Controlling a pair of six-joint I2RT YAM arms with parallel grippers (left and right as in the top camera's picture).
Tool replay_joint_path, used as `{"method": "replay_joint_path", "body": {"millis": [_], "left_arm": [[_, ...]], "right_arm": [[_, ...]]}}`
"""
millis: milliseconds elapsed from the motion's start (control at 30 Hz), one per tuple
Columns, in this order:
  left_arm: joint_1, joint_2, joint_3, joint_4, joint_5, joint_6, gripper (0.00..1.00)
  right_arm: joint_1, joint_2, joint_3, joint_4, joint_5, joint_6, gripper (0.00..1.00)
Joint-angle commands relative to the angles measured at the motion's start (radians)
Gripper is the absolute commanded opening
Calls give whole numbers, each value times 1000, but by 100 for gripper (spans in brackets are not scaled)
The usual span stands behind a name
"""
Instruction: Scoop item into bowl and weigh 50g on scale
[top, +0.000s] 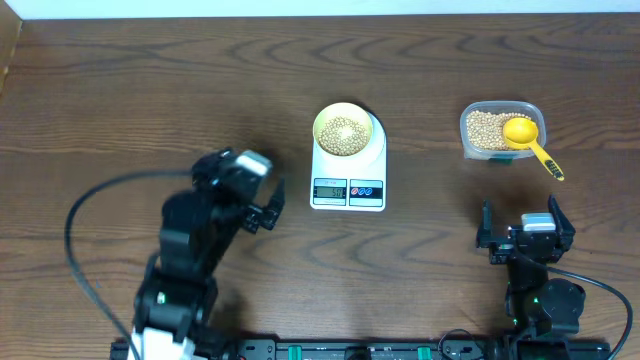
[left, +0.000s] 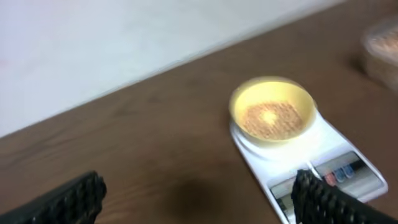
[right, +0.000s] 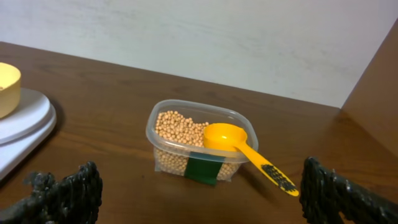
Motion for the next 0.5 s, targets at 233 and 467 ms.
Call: {"method": "replay_joint_path", "body": {"millis": [233,467], "left_arm": [[6,-324,-311,154,-187,-159,98],[6,-488,-441,158,-187,-158,98]], "right_arm": [[9,-7,-2,-5,4,-9,99],[9,-7,-2,-5,4,-9,99]]}}
